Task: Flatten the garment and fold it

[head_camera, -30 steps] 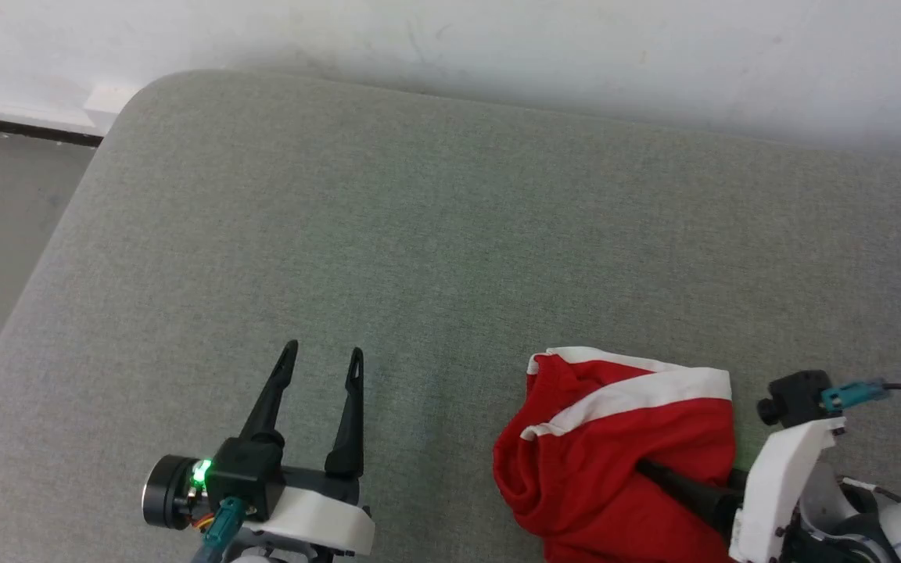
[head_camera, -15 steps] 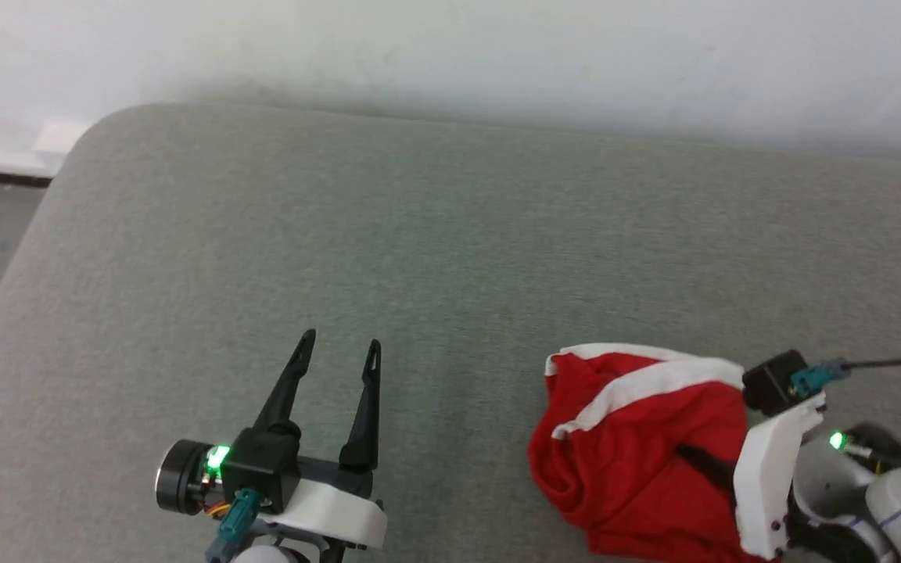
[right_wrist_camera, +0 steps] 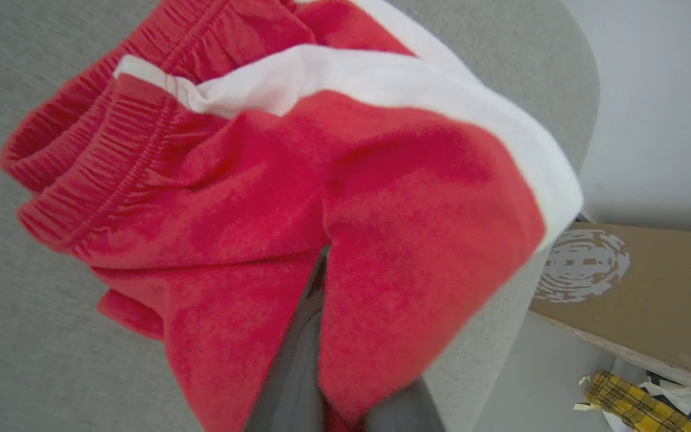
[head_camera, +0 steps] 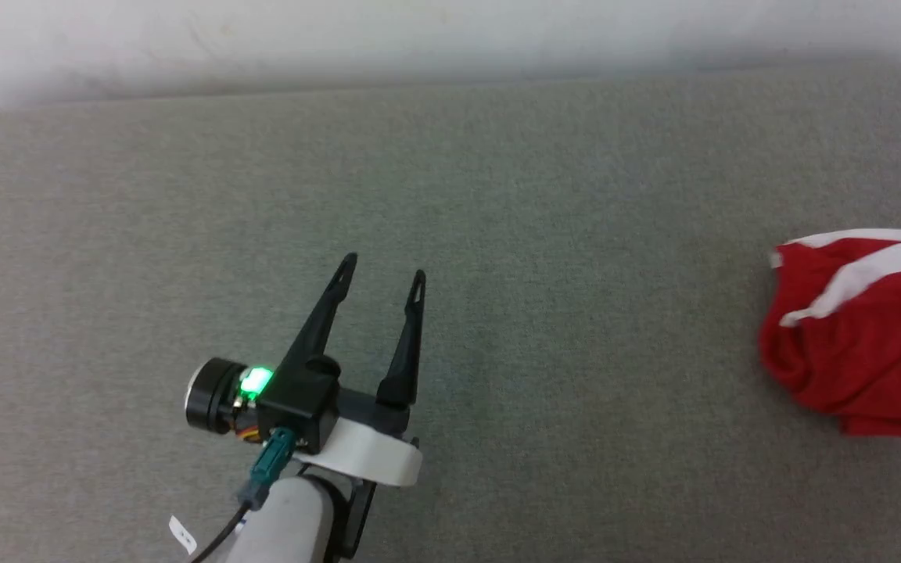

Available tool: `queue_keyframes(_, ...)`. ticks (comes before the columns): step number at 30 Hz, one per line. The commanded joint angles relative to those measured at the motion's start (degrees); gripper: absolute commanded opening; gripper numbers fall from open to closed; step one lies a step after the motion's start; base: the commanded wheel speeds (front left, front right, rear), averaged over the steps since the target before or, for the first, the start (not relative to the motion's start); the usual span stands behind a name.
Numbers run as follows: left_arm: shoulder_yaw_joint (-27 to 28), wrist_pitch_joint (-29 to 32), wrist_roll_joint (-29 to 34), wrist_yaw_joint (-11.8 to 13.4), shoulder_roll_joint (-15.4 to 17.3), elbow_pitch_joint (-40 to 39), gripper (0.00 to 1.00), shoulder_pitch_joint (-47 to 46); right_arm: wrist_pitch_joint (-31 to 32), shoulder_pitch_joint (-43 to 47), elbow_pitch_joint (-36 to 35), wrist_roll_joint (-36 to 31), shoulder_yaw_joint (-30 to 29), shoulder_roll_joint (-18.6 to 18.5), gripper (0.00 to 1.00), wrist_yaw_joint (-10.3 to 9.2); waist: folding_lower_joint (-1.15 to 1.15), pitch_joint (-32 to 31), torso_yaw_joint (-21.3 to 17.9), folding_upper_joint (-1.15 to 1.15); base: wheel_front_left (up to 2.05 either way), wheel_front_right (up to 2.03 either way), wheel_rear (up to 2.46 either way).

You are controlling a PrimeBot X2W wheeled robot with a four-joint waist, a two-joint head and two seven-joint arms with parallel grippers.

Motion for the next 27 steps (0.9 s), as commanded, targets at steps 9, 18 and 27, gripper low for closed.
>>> queue_keyframes(9,-2.3,-0.3,0.9,0.0,0.0,0.2,1.00,-6.4,-11.1,-4.4,12.2,0.0,4.5,-10.3,0.00,-0.12,-0.01,12.5,-0.2,0.00,0.00,0.00,0.00)
queue_keyframes(18,-3.3,-0.3,1.2,0.8,0.0,-1.2,1.00,-9.1,-22.8,-6.4,23.4,-2.5,6.9,-13.3,0.00,-0.12,-0.01,17.3,3.7,0.00,0.00,0.00,0.00)
queue_keyframes(27,-3.4,-0.3,0.9,1.8,0.0,-1.1,1.00,-9.3,-26.9,-9.3,35.5,-0.8,6.1,-9.8,1.00,-0.12,-0.01,17.3,4.2,0.00,0.00,0.00,0.00)
